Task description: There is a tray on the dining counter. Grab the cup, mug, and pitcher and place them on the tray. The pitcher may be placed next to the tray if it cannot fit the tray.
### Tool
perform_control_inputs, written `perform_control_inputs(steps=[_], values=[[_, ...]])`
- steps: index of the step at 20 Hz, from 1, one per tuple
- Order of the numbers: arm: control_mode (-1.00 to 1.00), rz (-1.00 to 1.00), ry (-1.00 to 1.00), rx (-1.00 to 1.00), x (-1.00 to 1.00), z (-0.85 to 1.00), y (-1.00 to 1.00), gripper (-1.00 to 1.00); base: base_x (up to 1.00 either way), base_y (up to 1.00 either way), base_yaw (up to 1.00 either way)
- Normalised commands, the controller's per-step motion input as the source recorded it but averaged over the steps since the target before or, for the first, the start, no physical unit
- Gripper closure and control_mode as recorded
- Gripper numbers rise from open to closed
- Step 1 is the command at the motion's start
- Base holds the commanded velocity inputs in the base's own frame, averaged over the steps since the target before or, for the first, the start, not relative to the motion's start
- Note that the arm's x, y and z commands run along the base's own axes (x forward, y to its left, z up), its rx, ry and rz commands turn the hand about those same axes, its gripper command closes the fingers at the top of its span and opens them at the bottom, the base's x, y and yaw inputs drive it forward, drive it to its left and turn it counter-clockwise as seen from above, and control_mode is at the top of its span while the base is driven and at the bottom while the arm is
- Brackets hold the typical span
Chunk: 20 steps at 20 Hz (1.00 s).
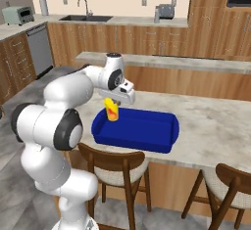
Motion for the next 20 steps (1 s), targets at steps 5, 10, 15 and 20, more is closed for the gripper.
perform_control_inputs(steps=[5,10,15,20], values=[[-1.00,0.00,0.00,0.00,0.38,-0.33,0.00,1.00,0.00,0.00,0.00],[-1.00,0.00,0.00,0.00,0.33,-0.37,0.00,1.00,0.00,0.00,0.00],[-1.00,0.00,0.00,0.00,0.35,-0.36,0.00,1.00,0.00,0.00,0.00],[-1.00,0.00,0.04,0.00,0.31,-0.26,0.00,1.00,0.00,0.00,0.00]])
